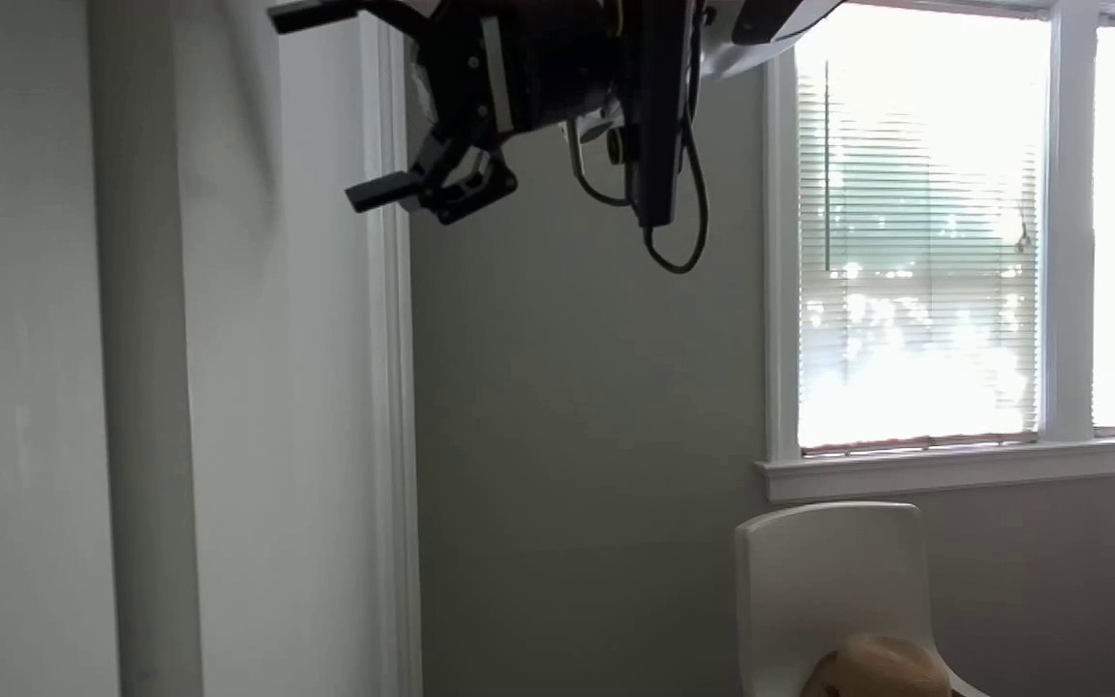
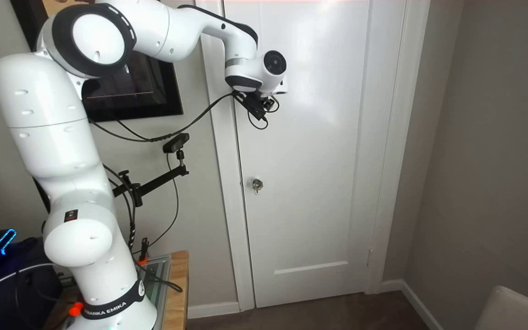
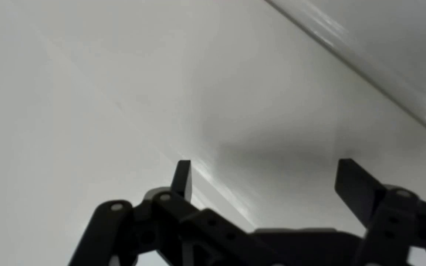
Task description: Close the door
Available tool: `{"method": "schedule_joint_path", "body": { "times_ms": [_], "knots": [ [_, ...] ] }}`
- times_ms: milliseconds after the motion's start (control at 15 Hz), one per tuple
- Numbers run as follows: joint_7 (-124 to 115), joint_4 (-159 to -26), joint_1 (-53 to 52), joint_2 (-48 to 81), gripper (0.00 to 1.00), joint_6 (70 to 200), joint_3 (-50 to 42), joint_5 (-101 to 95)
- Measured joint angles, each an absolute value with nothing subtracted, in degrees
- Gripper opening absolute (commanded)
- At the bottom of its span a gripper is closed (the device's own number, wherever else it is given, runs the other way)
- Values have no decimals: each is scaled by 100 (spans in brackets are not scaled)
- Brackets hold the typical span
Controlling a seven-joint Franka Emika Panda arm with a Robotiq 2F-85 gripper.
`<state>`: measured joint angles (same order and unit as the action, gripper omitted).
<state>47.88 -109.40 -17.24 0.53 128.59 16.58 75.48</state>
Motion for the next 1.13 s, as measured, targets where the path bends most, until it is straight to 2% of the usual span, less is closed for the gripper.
{"method": "schedule_joint_path", "body": {
  "times_ms": [467,800,1133],
  "knots": [
    [2379,-11188,-1380,-681,100,12834,1353,5725],
    [906,-11331,-1029,-1292,100,12017,1078,3850],
    [643,-11392,-926,-1482,100,11731,993,3535]
  ]
}}
